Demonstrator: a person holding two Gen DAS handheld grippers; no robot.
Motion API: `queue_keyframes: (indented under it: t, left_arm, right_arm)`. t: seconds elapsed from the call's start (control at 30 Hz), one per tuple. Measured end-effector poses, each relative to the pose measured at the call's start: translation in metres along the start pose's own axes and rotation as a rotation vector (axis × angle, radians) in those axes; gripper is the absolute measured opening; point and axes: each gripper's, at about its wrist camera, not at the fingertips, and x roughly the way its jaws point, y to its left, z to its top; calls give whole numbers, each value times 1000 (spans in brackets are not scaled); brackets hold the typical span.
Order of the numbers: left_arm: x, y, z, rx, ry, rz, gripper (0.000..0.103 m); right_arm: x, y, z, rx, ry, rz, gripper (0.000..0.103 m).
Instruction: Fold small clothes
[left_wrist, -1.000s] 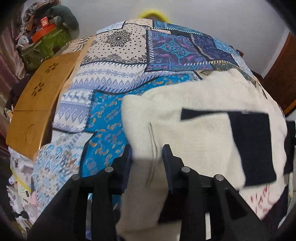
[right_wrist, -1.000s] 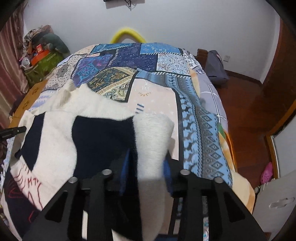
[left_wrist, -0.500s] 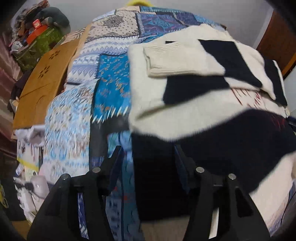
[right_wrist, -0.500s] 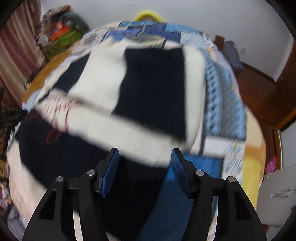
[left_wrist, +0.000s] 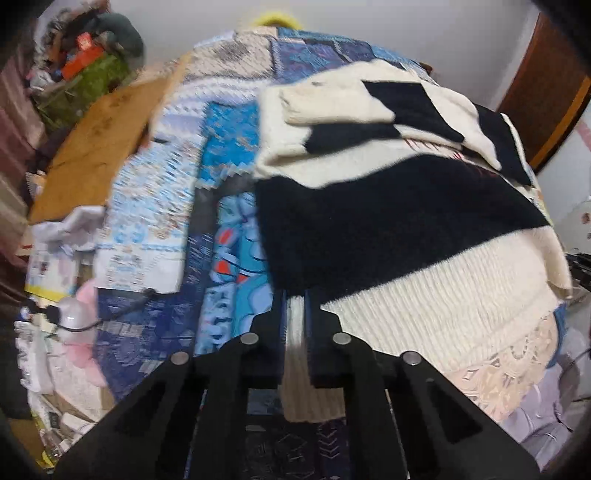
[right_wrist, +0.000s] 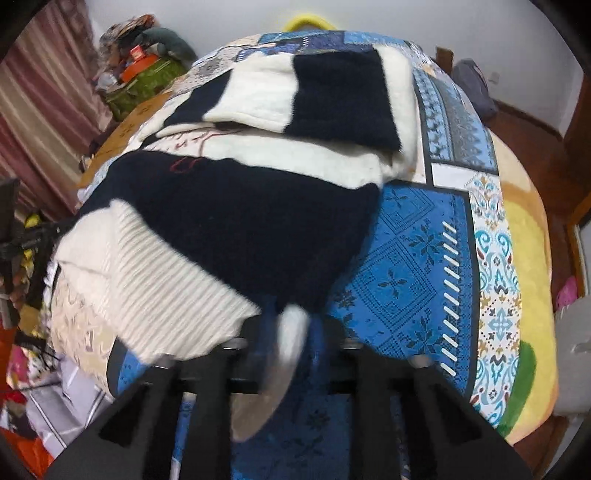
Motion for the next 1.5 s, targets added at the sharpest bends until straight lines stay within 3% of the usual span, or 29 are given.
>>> queue_keyframes:
  t: [0.13, 0.2, 0.23, 0.3, 0.4, 0.5, 0.57, 0.67, 0.73, 0.87, 0.97, 1.13, 1.2, 1.27, 1.5]
  left_arm:
    - [-14, 14, 3, -11, -40, 43, 7]
    - [-13, 21, 1, -18, -31, 32, 7]
    - [-11, 22, -2, -19, -17, 39, 1]
    - [-7, 21, -7, 4, 0, 88, 1]
    - [-8, 26, -16, -9, 3, 87, 2]
    - [-12, 36, -21, -22, -12, 107, 7]
    - [-14, 46, -27, -42, -7, 113, 17]
    - [-11, 56, -38, -38, 12, 124, 34]
    - [-8, 57, -48, -19, 35, 115, 39]
    - [-8, 49, -60, 15, 28, 119, 39]
    - [-13, 38, -59, 40, 13, 54, 39]
    - [-13, 12, -50, 135, -7, 72, 40]
    - [-13, 4, -46, 156, -12, 63, 40]
    - [-12, -3, -41, 173, -20, 55, 47]
    - [-13, -29, -29, 257, -58, 35, 48]
  right_arm:
    - [-5, -1, 4, 0, -27, -37, 6]
    - [-11, -10, 6, 18, -45, -55, 6]
    - [-12, -15, 7, 33, -40, -46, 6]
    - [-12, -15, 3, 42, -28, -36, 6]
    - [-11, -8, -2, 8, -12, -57, 9]
    - [-16, -4, -6, -15, -15, -77, 17]
    - [-25, -7, -13, -27, -30, -102, 35]
    - [-36, -15, -20, -27, -64, -153, 51]
    - [-36, -22, -26, -36, -56, -193, 53]
    - [-25, -32, -38, -32, 12, -211, 53]
    - [-17, -28, -45, -44, 34, -186, 53]
    - [-15, -7, -40, -106, -19, -169, 53]
    - [-14, 2, -33, -133, -30, -165, 53]
    - [-14, 11, -30, -164, -40, -167, 53]
    - [-16, 30, -15, -250, -103, -156, 53]
